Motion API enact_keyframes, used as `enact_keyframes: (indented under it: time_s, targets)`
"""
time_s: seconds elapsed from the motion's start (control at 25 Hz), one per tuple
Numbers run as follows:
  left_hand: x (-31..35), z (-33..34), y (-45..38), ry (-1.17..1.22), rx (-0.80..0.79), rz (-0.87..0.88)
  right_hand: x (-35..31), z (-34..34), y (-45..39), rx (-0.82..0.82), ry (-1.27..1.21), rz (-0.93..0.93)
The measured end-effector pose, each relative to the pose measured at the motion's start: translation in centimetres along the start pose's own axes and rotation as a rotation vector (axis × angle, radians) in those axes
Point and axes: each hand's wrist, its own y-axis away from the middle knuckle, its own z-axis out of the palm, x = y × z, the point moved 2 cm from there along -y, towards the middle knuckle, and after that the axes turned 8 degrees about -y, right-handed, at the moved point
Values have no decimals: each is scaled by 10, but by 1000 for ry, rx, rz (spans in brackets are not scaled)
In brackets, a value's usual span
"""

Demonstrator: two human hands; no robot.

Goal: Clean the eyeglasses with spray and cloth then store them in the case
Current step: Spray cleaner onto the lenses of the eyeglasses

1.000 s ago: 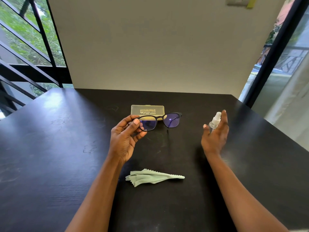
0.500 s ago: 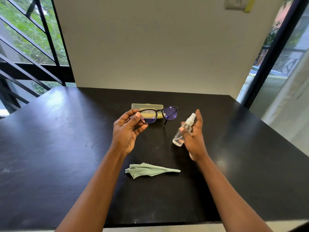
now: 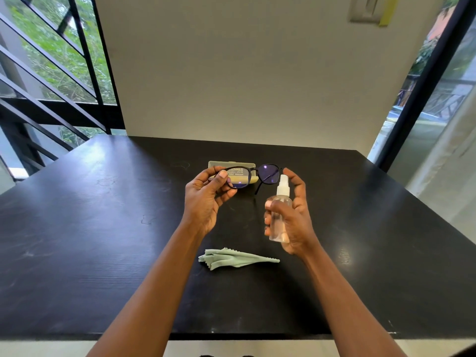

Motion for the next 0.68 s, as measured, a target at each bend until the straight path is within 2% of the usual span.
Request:
enact_keyframes:
  time_s: [0.16, 0.28, 0.48, 0.68]
  targets:
    - [-2, 3, 4, -4, -14, 5, 2, 7, 3, -40, 93, 3]
    - [-3, 4, 5, -7, -18, 12, 4, 16, 3, -4, 260, -21]
    - [-2, 4, 6, -3, -20, 0, 2, 36, 1, 55, 643, -183]
    - [1, 5, 6, -1, -21, 14, 4, 52, -3, 38, 773, -289]
